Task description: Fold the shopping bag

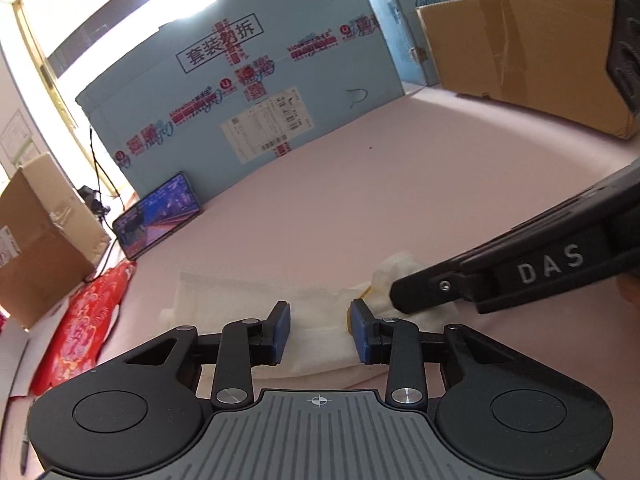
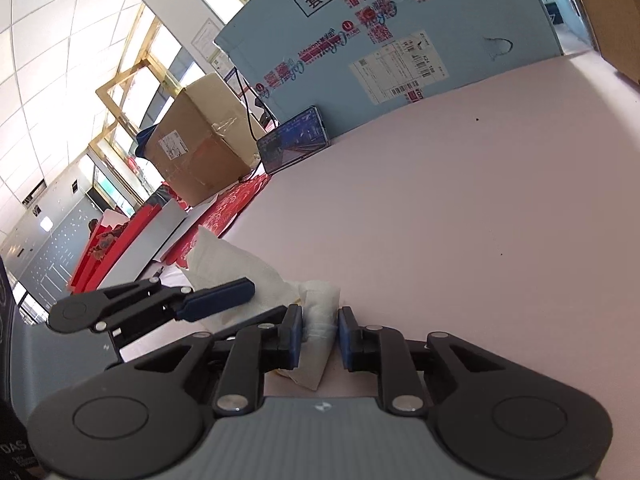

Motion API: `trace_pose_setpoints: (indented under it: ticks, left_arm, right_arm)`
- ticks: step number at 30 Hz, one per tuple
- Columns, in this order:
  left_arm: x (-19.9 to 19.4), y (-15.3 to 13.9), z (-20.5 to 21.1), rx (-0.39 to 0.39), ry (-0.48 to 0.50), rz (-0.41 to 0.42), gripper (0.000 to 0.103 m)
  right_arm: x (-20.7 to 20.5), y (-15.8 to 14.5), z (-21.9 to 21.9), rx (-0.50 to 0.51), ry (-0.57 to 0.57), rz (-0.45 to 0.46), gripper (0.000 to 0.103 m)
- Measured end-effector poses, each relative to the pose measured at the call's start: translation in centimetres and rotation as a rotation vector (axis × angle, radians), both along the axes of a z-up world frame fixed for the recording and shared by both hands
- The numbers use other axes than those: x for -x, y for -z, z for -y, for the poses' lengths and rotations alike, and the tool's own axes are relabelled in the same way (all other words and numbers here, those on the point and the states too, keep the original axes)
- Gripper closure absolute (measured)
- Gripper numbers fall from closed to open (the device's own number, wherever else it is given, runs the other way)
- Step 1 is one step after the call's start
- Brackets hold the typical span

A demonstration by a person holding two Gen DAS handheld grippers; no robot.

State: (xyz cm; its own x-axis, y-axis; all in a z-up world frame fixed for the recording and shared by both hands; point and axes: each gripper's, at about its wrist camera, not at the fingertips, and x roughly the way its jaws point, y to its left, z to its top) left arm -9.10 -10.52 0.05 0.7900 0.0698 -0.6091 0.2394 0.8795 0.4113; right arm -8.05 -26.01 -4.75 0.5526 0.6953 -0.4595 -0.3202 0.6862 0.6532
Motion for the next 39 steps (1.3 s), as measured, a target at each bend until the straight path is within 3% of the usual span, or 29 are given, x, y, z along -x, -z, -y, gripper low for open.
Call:
trace_pose_setpoints:
  ticks: [3,8,10,12,14,18,24,34,39]
  left_arm:
    - [-1.0,0.0,-0.7,0.016,-0.047,0.006,0.069]
    - [-2.8,0.4,-3.9,-0.085,-0.248,0.067,0.073]
    - [-1.9,-0.8,-6.3,0.024,-0.274,0.067,0.073]
    - [-0.4,-2.0,-6.7,0.065,-0.262,0.107,0.073]
    - [1.3,-3.1,-5.8,0.145,-0.167,0.121,0.072]
    - [2.3,-2.7,-3.0,0.269,0.033,0.027,0.068]
    - [2.1,-1.6,-2.6,0.397,0.080,-0.043,0.067]
    - [1.6,-0.5,-2.6,0.376,0.070,-0.070,0.061]
    - [1.3,-0.4,-2.0,0.276,0.055,-0.075,0.053]
  right_arm:
    - [0.4,0.0,-0.2,0.022,-0.014,0.033,0.083]
    - [0.8,-0.1,-0.3,0.037,-0.030,0.053,0.083]
    - [0.8,0.0,-0.2,0.031,-0.035,0.051,0.083]
    - [0.8,0.0,-0.2,0.024,-0.036,0.047,0.082]
    - [0.8,0.0,-0.2,0.025,-0.034,0.046,0.082]
    - [0.6,0.2,0.1,0.001,-0.027,0.030,0.083]
    - [-0.3,1.1,1.4,-0.104,-0.007,-0.049,0.086]
    - [-0.7,1.6,1.8,-0.140,0.006,-0.085,0.089]
    - [-0.7,1.6,1.8,-0.147,0.005,-0.087,0.088]
